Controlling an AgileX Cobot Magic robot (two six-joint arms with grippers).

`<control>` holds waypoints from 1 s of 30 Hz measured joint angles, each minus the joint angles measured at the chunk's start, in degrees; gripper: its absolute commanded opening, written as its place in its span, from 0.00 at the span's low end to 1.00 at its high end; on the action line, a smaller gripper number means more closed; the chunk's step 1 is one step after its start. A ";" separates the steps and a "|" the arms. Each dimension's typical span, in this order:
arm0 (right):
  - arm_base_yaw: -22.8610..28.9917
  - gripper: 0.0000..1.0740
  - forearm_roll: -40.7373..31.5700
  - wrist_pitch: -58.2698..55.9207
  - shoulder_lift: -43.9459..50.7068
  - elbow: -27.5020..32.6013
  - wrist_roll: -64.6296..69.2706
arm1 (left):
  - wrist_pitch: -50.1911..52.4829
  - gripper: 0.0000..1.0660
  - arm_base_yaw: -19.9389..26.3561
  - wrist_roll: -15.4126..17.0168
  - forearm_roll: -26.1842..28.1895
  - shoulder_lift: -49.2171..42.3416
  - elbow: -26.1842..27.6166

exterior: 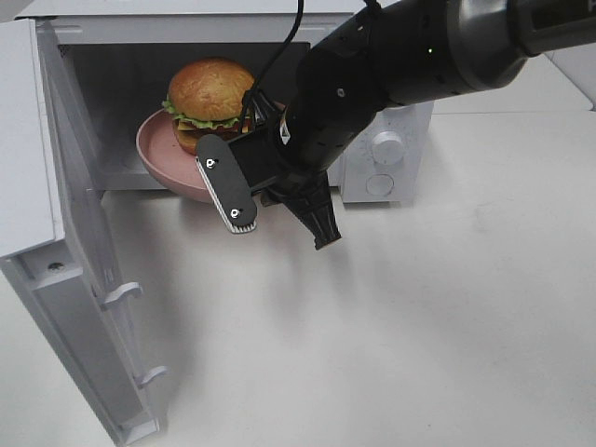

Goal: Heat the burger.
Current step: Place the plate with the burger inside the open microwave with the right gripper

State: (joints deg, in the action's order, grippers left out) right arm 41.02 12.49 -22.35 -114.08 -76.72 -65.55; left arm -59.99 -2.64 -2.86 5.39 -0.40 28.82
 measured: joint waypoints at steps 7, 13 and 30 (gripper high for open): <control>0.00 0.00 0.57 -1.32 -3.09 -5.10 1.78 | 0.00 0.94 0.00 0.00 0.00 0.00 0.00; 0.00 0.00 0.80 -3.27 -6.25 -10.08 2.58 | 0.00 0.94 0.00 0.00 0.00 0.00 0.00; 0.00 0.00 3.32 -4.24 -13.69 -20.28 8.42 | 0.00 0.94 0.00 0.00 0.00 0.00 0.00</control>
State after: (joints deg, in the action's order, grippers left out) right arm 41.02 15.81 -26.59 -127.77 -97.00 -57.12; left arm -59.99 -2.64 -2.86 5.39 -0.40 28.82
